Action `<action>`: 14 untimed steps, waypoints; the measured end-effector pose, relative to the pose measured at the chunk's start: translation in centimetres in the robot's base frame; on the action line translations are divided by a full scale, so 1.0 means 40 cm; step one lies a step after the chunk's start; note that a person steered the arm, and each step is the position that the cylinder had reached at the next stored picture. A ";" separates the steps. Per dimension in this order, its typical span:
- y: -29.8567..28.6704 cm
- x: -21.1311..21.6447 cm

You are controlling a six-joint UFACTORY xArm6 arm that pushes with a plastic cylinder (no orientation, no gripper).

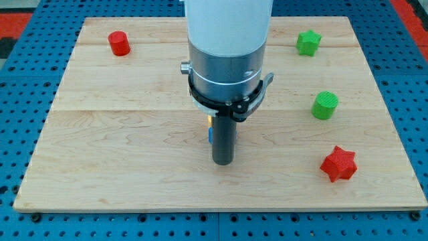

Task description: Move the red circle towards the top left of the green star

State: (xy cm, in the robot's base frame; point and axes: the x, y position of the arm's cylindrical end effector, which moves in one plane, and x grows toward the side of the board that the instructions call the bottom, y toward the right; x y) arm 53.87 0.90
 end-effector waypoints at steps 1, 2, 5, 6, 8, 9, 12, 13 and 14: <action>0.000 -0.072; 0.000 -0.065; -0.215 -0.173; -0.220 -0.269; -0.308 -0.269; -0.458 -0.250; -0.646 -0.507; -0.691 -0.599; -0.692 -0.696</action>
State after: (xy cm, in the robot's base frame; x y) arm 26.03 -26.77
